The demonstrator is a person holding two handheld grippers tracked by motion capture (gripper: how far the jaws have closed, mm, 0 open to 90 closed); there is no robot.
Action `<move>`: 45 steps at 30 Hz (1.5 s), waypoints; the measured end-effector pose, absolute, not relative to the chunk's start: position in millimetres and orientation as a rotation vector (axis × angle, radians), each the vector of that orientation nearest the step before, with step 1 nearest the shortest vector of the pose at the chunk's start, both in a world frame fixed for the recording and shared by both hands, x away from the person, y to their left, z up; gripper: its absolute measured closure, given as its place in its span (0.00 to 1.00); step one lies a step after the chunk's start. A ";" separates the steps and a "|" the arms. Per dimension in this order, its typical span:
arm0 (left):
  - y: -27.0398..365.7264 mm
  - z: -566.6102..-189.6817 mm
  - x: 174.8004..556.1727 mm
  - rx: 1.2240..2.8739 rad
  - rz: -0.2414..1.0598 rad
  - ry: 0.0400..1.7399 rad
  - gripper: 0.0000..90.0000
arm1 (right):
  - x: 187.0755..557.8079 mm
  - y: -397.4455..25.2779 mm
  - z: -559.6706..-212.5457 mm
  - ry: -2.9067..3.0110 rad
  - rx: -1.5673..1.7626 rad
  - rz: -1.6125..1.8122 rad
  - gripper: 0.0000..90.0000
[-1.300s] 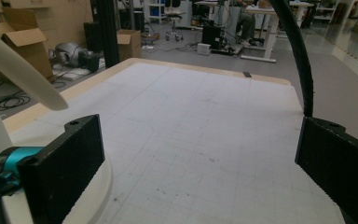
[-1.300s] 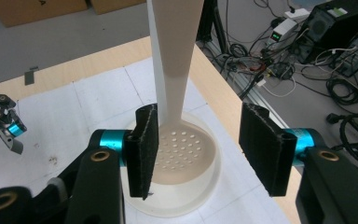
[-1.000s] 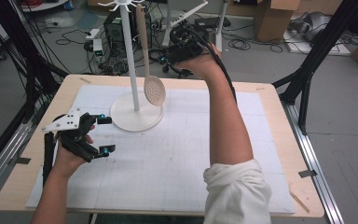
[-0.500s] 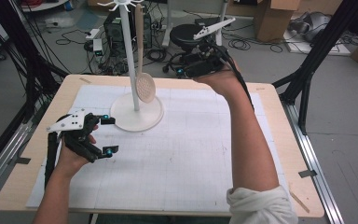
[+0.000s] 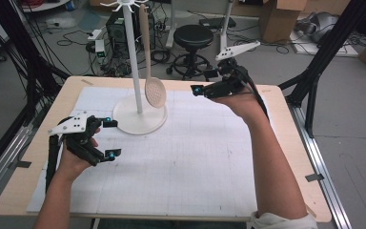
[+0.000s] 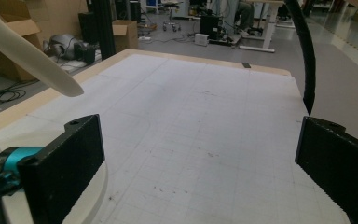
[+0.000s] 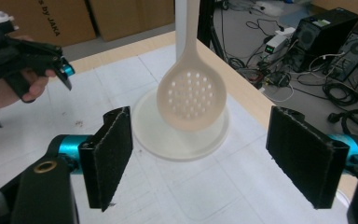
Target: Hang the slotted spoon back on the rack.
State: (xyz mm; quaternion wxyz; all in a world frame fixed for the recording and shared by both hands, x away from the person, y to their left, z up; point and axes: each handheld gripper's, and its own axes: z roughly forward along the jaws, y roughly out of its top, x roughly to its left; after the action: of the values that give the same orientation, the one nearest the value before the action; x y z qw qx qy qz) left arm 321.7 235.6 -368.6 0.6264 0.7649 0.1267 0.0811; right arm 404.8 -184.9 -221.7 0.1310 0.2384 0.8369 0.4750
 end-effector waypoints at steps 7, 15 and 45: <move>235.2 -367.6 319.2 1.760 0.188 0.284 0.02 | 387.7 -199.5 -231.0 2.427 0.655 1.367 0.21; 234.4 -369.3 320.9 1.762 0.184 0.291 0.02 | 368.2 -210.2 -239.5 2.387 0.619 1.435 0.19; 233.0 -375.9 323.0 1.770 0.166 0.309 0.02 | 301.1 -275.7 -337.7 2.263 0.759 1.567 0.13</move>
State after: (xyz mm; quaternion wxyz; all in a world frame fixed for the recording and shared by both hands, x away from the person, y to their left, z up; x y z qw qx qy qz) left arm 323.0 233.0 -375.9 0.6197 0.7698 0.1343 0.0723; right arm 301.1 -275.7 -337.7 0.1426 0.2631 0.7844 0.5433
